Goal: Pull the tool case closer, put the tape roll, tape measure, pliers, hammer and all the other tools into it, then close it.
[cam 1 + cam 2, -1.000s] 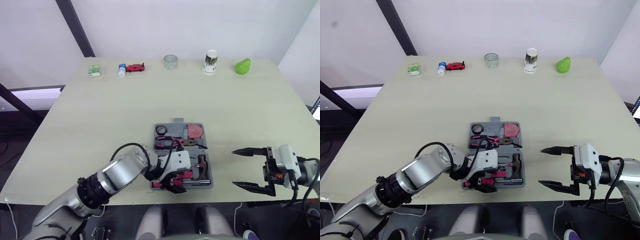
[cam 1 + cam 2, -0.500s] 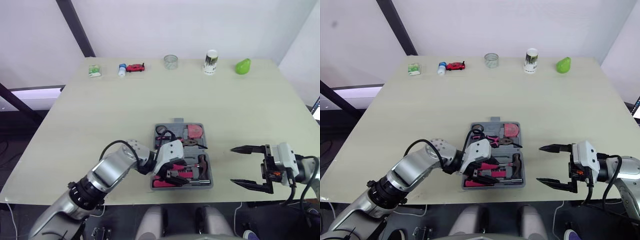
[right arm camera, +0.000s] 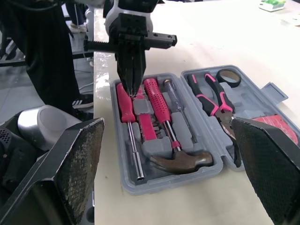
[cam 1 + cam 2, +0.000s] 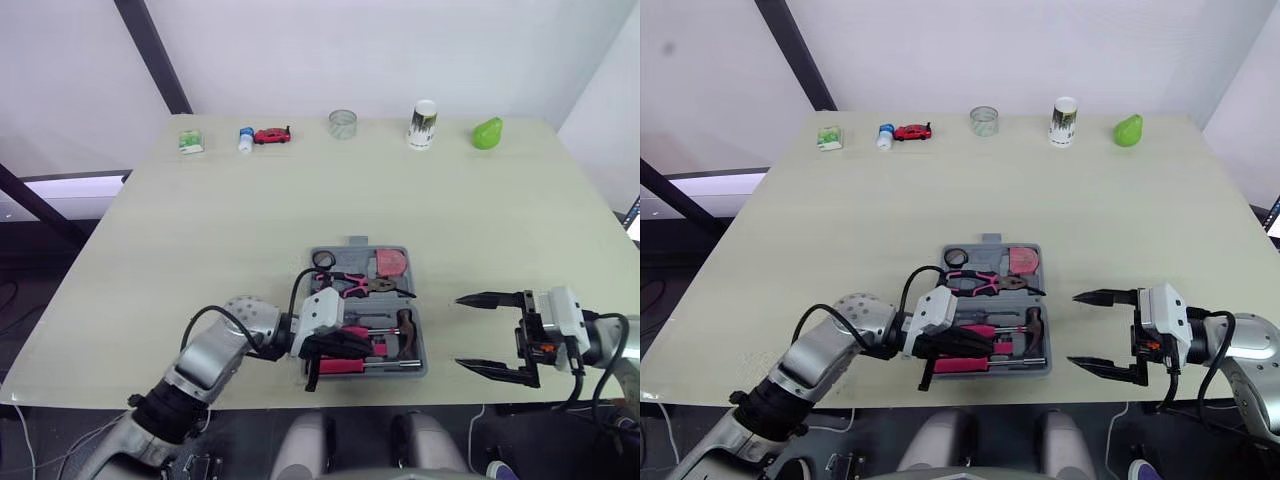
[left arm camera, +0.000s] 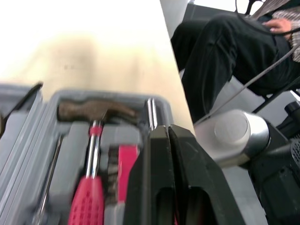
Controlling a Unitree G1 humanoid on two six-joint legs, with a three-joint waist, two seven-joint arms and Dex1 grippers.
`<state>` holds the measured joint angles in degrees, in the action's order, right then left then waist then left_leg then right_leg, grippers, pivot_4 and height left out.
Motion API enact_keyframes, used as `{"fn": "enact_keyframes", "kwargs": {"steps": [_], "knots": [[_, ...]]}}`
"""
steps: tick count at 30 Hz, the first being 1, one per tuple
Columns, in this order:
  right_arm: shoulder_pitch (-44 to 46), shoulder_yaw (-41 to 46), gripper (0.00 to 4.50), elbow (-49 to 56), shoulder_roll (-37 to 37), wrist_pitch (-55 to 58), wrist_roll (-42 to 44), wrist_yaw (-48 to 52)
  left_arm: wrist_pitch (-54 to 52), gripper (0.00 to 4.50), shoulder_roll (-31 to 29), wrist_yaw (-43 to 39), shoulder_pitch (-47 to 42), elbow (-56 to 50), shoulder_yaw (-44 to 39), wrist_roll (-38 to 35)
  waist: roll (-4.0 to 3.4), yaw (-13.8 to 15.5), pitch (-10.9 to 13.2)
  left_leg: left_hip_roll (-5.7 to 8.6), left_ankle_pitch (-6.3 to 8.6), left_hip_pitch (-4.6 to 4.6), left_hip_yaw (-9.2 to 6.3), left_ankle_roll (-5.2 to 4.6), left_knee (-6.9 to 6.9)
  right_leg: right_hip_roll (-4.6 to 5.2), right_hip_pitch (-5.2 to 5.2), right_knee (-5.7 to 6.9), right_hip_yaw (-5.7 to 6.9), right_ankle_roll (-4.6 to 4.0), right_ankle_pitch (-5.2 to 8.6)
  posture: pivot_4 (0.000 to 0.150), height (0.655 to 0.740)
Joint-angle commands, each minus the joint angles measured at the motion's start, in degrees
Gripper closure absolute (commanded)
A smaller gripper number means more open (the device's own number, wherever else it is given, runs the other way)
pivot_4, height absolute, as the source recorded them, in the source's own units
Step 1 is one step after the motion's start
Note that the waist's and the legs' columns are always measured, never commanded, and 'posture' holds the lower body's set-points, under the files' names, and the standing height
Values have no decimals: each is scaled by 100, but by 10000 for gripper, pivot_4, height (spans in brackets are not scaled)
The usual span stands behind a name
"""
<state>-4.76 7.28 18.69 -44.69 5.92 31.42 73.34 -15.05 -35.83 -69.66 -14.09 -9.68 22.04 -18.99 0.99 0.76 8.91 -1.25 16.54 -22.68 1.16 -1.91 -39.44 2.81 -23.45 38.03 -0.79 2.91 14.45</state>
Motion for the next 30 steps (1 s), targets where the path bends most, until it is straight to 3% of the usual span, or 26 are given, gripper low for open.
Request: {"fn": "enact_keyframes", "kwargs": {"steps": [1, 12, 24, 30], "knots": [[20, 75, 0, 115, -8, -64, 55, -13, 464, 44526, 19, -168, 83, 200, -45, 127, -1, -4, 0, 0, 0, 0, 0, 0, 0, 0, 0, 0, 0, 0, 0, 1500, 7400], [14, 90, 0, 89, -12, -80, 47, -23, 1347, 44526, 228, -221, 134, 1060, 237, 856, -3, 4, -2, 1, 0, 1, 1, 0, 0, 1, 1, 0, 0, 0, 0, 1500, 7400], [12, 26, 0, 48, 62, -156, -1, -34, 1555, 44526, 288, -120, 259, 1708, 366, 1321, -9, 3, -12, 0, 0, 6, 0, -1, 0, 1, 5, 0, 0, 0, 0, 1500, 7400], [31, -10, 0, -19, 136, -205, -74, -56, 1066, 44526, 323, 28, 346, 1093, 154, 962, -21, 0, -24, 0, 0, 19, 0, -1, 1, 0, 16, 0, 0, 0, 0, 1500, 7400]]}}
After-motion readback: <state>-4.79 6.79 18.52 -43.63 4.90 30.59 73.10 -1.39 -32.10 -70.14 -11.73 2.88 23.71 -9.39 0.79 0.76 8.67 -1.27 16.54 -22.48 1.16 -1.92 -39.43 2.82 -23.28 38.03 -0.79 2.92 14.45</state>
